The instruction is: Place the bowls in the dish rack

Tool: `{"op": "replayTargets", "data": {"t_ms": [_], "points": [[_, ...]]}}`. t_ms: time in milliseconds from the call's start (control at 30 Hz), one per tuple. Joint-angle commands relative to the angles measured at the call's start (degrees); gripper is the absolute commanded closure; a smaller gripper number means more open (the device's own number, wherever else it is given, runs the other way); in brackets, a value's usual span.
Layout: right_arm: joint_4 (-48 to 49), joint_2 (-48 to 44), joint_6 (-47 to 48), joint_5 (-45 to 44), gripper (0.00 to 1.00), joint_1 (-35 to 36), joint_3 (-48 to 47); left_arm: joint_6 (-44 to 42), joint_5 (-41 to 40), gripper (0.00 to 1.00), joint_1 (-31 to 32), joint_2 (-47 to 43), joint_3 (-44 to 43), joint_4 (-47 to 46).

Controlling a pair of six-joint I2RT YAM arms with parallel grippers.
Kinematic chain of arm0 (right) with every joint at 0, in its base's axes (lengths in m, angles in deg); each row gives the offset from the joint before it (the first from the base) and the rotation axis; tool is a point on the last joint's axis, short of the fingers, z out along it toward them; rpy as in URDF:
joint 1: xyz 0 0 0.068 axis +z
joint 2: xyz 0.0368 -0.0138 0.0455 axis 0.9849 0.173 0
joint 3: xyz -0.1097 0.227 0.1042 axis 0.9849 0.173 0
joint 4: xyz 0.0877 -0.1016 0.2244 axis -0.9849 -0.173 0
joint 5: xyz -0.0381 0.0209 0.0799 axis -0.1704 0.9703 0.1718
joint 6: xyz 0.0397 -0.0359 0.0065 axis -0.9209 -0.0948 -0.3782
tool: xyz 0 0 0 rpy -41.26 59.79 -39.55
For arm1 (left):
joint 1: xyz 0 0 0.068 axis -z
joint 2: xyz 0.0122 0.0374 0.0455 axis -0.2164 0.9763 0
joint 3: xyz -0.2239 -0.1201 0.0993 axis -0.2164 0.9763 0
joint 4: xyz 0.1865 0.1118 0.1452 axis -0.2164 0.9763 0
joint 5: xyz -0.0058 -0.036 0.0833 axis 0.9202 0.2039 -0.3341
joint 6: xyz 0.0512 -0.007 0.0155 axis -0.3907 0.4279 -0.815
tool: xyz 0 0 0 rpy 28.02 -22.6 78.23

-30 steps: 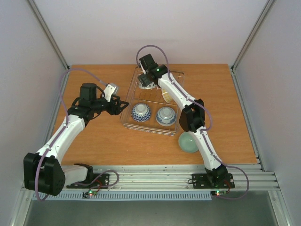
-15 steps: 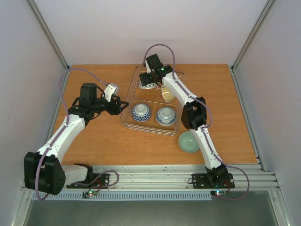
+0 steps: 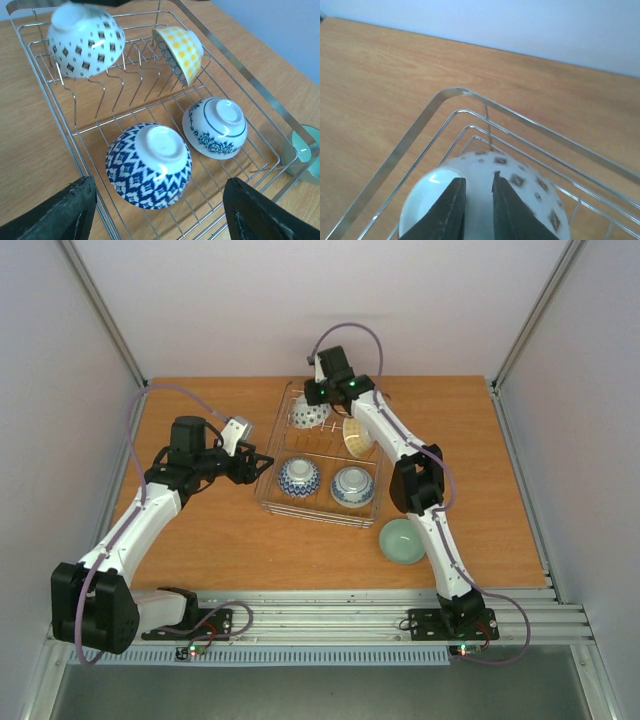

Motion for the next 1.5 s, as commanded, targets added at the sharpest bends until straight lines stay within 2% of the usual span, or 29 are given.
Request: {"op": "replayTargets", "data": {"t_ms": [0,167,333,367,467,533,700,1033,1267,1467], "points": [[-2.4,0.4,-0.4,3.3,0.89,1.1,5.3,-0.6,0.1,0.30,-0.3,0.0,-0.1,-3.0],[0.9,-3.8,-0.1,2.6,0.98,1.1,11.8,-0.5,0.0,0.30,-0.3,-0.2,-0.1,-3.1],[2.3,-6.7,0.3,1.8,0.98,1.1,15.4,-0.4,0.0,0.30,-0.3,0.0,-0.1,-3.1],[2.3,-7.2,0.5,1.1,0.94,1.2,15.8,-0.4,0.0,0.30,-0.3,0.0,-0.1,-3.1],[3.2,-8.7,2.9,-0.5,0.68,1.3,17.3,-0.5,0.0,0.30,-0.3,0.0,-0.1,-3.1],[3.1,-9.6,5.9,-2.1,0.55,1.4,17.3,-0.5,0.0,0.30,-0.3,0.0,-0.1,-3.2],[2.4,-12.0,14.9,-7.2,0.41,1.7,17.3,-0.4,0.1,0.30,-0.3,0.3,-0.2,-3.2],[-2.6,-20.1,38.8,-13.4,0.39,2.0,22.1,-0.2,0.1,0.30,-0.3,1.3,-0.3,-3.2],[-6.9,-26.2,50.4,-10.7,0.39,3.8,27.1,0.1,0.4,0.30,-0.3,2.7,-0.8,-3.4],[-9.5,-26.3,55.5,-11.6,0.40,6.5,26.9,0.1,0.2,0.30,-0.3,2.9,-0.9,-3.0]]}}
